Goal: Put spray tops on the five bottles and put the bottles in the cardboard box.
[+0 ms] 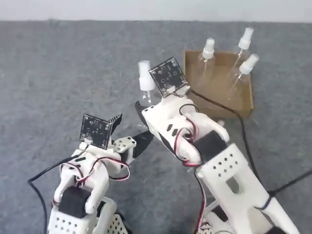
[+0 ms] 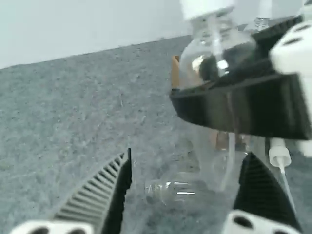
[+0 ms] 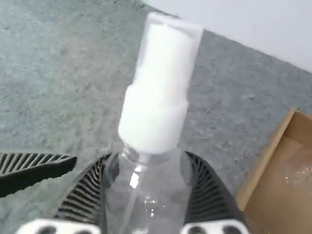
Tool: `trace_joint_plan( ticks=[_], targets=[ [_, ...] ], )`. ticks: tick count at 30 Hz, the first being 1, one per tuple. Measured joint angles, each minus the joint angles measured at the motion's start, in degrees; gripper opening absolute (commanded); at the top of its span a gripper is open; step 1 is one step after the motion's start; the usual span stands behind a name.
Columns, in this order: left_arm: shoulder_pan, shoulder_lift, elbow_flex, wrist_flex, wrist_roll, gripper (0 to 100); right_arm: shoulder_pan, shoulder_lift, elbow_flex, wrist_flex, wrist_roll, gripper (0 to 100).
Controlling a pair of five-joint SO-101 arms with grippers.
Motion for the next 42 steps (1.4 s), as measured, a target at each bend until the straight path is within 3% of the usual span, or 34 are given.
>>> trace_joint_plan(
  ticks=[13, 21, 25, 30, 42],
  targets=[
    [0.0, 0.1, 0.1, 0.0, 0.0, 32, 1.8, -2.8, -0.1, 3.5, 1.3, 0.6],
    [-0.8, 0.4, 1.8, 0.0, 0.0, 31, 19.8, -2.7, -0.6, 2.0, 7.6, 0.6],
    [-0.9, 0.4, 2.2, 0.0, 0.0, 18, 25.8, 2.5, -0.7, -3.3, 8.3, 0.6],
    [-0.9, 0.4, 2.2, 0.0, -0.1, 1, 27.1, 12.7, -0.7, -12.3, 8.4, 0.6],
    [-6.0, 0.3, 3.5, -0.6, 0.0, 1, 27.9, 29.6, -0.7, -30.8, 4.9, 0.6]
  ],
)
